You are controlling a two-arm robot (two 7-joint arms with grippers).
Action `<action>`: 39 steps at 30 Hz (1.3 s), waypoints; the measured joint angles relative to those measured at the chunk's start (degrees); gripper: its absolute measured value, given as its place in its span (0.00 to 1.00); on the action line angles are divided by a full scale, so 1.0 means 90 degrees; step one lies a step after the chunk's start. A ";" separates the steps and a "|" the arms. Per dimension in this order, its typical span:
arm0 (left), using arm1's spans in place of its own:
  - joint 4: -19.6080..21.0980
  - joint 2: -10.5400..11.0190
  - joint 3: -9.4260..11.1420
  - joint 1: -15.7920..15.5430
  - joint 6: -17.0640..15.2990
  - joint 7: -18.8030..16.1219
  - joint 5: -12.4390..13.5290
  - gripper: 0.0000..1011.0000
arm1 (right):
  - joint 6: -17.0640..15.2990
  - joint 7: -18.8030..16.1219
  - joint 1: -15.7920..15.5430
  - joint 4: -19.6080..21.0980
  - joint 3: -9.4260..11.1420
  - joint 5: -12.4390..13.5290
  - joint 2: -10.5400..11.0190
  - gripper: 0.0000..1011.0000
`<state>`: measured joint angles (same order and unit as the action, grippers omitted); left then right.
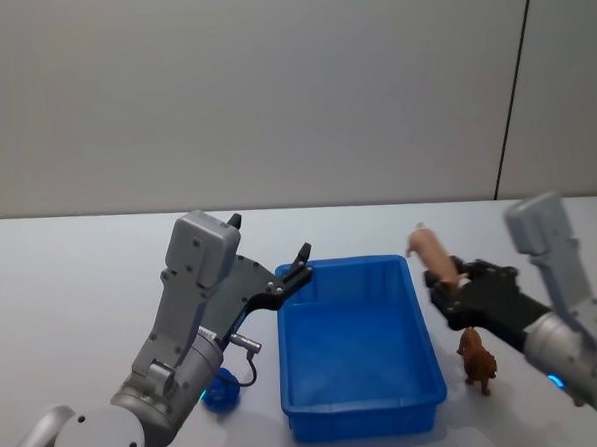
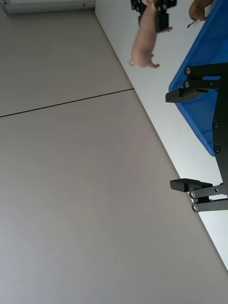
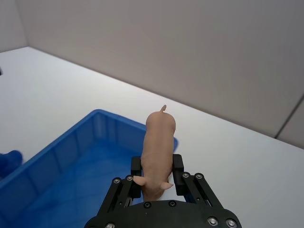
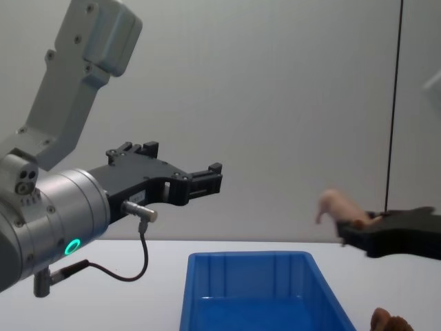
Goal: Pick up the two dolls from the table and place them into the box.
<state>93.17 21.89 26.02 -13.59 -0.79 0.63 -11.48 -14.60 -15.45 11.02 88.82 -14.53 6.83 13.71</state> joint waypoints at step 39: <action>0.0000 0.0000 0.0000 0.0000 0.0000 0.0000 0.0000 0.99 | -0.0339 -0.0269 0.0489 -0.0484 -0.0374 -0.0706 -0.0381 0.99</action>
<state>93.17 21.89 26.02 -13.59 -0.79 0.63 -11.48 -17.65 -17.87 15.42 84.46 -17.89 0.48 10.28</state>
